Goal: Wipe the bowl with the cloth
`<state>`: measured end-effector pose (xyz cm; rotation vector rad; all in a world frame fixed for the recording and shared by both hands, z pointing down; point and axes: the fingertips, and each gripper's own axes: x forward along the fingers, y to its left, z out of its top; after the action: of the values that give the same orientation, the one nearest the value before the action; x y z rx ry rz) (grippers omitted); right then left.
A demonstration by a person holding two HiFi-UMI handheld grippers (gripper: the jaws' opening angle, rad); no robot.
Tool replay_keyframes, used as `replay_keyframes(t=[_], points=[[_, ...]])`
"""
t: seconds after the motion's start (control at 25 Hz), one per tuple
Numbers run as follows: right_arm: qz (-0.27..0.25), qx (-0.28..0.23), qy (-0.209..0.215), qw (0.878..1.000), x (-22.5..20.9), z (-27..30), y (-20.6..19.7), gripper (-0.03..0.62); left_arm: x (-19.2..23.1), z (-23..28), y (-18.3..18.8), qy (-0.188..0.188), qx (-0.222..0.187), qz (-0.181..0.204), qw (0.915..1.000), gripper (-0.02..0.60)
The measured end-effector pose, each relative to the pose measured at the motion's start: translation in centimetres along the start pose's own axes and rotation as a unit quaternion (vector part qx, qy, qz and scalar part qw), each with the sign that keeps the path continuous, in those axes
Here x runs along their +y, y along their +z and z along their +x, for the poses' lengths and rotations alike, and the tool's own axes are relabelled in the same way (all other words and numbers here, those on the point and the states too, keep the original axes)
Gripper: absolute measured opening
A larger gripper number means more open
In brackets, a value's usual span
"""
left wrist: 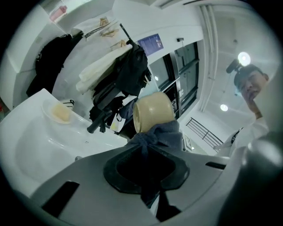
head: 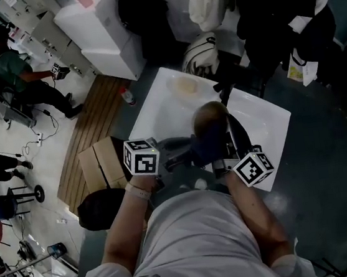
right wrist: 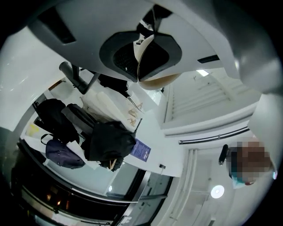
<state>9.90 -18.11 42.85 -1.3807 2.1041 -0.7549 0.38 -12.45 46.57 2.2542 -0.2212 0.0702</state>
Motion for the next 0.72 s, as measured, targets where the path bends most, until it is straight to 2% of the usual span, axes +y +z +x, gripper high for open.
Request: replay_keyframes(t=[0.24, 0.52, 0.72], points=[[0.007, 0.024, 0.034, 0.999, 1.8, 0.5, -1.4, 0.031, -0.2, 1.6, -1.4, -0.009, 0.018, -0.008, 0.9998, 0.046], [0.000, 0.057, 0.072, 0.996, 3.9, 0.3, -3.4, 0.031, -0.9, 3.1, -2.4, -0.013, 0.033, 0.003, 0.9994, 0.046], [0.012, 0.052, 0.055, 0.997, 2.8, 0.0, -3.0, 0.031, -0.6, 3.0, -2.3, -0.013, 0.016, -0.014, 0.9997, 0.046]])
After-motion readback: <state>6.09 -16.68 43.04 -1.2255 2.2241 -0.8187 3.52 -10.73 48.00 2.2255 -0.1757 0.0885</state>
